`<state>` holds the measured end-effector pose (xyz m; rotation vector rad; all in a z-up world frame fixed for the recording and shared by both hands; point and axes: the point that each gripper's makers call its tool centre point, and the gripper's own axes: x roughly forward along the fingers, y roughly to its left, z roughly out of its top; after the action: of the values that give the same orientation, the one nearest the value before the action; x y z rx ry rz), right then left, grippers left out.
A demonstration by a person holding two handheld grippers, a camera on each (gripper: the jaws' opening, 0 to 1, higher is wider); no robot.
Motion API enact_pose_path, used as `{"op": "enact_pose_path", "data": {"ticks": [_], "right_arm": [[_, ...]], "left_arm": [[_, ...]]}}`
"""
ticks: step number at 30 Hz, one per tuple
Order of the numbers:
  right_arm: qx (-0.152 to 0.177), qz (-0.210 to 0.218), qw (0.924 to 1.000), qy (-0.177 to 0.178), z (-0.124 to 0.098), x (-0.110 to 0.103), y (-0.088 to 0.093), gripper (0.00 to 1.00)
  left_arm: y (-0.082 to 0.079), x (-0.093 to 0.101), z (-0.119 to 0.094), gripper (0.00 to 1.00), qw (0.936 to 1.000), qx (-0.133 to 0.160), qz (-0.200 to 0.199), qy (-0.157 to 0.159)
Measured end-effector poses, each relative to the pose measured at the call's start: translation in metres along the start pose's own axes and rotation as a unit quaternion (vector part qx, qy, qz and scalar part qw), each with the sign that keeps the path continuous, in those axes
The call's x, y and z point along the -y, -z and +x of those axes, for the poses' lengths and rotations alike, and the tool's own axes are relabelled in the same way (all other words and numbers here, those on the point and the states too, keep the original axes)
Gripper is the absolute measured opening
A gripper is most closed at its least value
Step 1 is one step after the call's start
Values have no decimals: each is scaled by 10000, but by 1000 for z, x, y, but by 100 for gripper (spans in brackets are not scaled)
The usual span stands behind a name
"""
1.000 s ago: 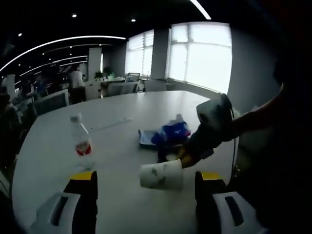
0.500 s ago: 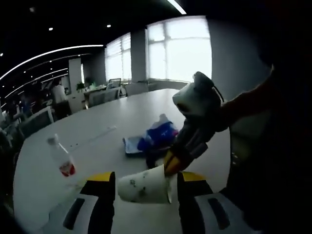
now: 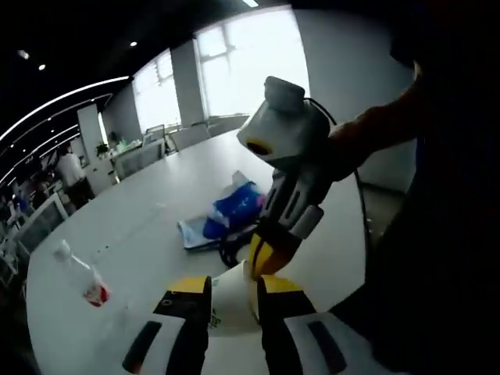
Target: Arrange the tabletop items into an orderly group along one side of the table until the central work area is clear of visible clutter.
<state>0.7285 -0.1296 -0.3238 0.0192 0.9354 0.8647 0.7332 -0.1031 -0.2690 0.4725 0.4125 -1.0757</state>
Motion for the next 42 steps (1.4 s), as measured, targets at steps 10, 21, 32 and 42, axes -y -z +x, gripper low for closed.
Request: {"op": "enact_pose_path", "data": {"ticks": [10,21,32,42], "right_arm": [[-53,153,9998,-80,0,-4,-1,0],[415,63,9991,-86,-1,-9,-14,0],[1069,53,9941,147,-11,-5,-33,7],[1319,185,9906,302,-11,0,-44,9]], "left_arm": [[3,-3,1,5,9990,-179,411,-22],[6,-22,-1,1,9988,-283,-131,-366],[5,-42,-4,0,9868,-26,-1472,-667],[12,-58,-9,0,9636,103,-2464,-1030]]}}
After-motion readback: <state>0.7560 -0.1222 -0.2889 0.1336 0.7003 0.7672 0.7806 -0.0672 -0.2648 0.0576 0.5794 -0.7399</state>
